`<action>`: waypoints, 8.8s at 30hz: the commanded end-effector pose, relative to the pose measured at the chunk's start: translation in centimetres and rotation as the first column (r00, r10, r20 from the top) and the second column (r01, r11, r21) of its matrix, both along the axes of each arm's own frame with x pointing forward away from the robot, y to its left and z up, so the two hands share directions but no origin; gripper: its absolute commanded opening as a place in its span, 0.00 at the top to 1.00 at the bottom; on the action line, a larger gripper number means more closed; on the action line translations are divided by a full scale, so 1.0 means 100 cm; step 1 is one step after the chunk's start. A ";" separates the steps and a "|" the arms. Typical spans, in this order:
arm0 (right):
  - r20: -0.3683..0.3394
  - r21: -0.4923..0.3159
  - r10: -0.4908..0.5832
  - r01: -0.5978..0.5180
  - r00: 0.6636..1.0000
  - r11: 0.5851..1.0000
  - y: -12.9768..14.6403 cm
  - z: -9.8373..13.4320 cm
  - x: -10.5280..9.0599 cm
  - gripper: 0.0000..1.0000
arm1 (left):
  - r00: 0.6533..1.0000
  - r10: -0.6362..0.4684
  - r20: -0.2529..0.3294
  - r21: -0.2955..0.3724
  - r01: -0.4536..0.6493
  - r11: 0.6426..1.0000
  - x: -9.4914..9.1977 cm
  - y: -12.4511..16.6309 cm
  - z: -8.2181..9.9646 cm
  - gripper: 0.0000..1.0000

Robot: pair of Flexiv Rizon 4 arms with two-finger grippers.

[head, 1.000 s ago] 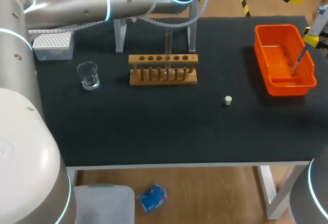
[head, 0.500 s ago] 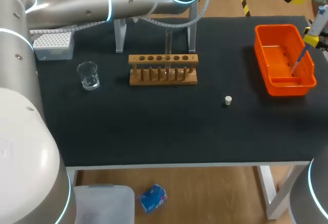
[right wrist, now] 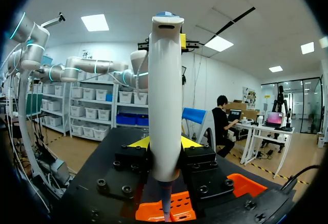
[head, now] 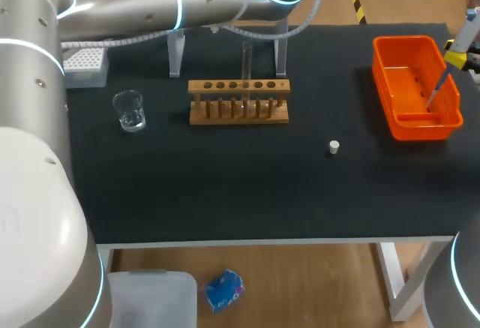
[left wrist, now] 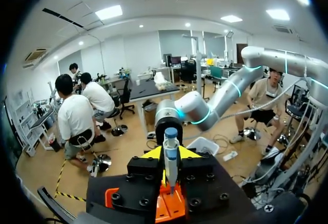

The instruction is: Invert the test tube, pick up the pipette, mount the tip to pipette, aspirate from beaker and dispense into the tube, eject the tip, return the pipette, and cap with the stopper.

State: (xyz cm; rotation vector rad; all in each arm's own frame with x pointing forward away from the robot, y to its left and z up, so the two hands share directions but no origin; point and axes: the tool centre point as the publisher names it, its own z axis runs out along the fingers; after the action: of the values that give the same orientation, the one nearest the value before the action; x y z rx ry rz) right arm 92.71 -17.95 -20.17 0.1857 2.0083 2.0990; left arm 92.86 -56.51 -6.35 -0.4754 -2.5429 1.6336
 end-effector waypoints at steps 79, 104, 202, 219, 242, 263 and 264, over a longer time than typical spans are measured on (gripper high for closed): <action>0.000 -0.002 0.002 -0.002 1.000 1.000 -0.001 0.000 0.001 1.00 | 0.993 -0.066 -0.098 -0.196 0.046 0.979 -0.011 -0.033 -0.029 1.00; 0.000 -0.002 0.002 -0.002 1.000 1.000 -0.001 0.000 0.001 1.00 | 0.991 -0.069 -0.115 -0.163 0.050 0.985 -0.012 -0.034 -0.043 1.00; 0.000 -0.002 0.002 -0.002 1.000 1.000 -0.001 0.000 0.001 1.00 | 0.989 0.146 -0.040 -0.130 -0.150 0.980 -0.097 0.124 -0.018 0.00; 0.000 -0.002 0.002 -0.002 1.000 1.000 -0.001 0.000 0.001 1.00 | 0.961 0.278 0.000 -0.147 -0.275 0.950 -0.085 0.224 -0.042 0.00; 0.000 -0.002 0.002 -0.002 1.000 1.000 -0.001 0.000 0.001 1.00 | 0.957 0.280 -0.077 -0.198 -0.290 0.936 -0.080 0.262 -0.106 0.00; 0.000 -0.002 0.002 -0.002 1.000 1.000 -0.001 0.000 0.001 1.00 | 0.941 0.325 -0.089 -0.268 -0.337 0.903 -0.075 0.282 -0.132 0.00; 0.000 -0.002 0.002 -0.002 1.000 1.000 -0.001 0.000 0.001 1.00 | 0.935 0.342 -0.090 -0.264 -0.353 0.897 -0.075 0.287 -0.134 0.00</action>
State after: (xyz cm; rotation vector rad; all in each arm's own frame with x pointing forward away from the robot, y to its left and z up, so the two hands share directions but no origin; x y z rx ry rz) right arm 92.80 -18.01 -20.22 0.1825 2.0086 2.1018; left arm 86.40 -28.88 -19.24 -0.0243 -2.5098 2.0390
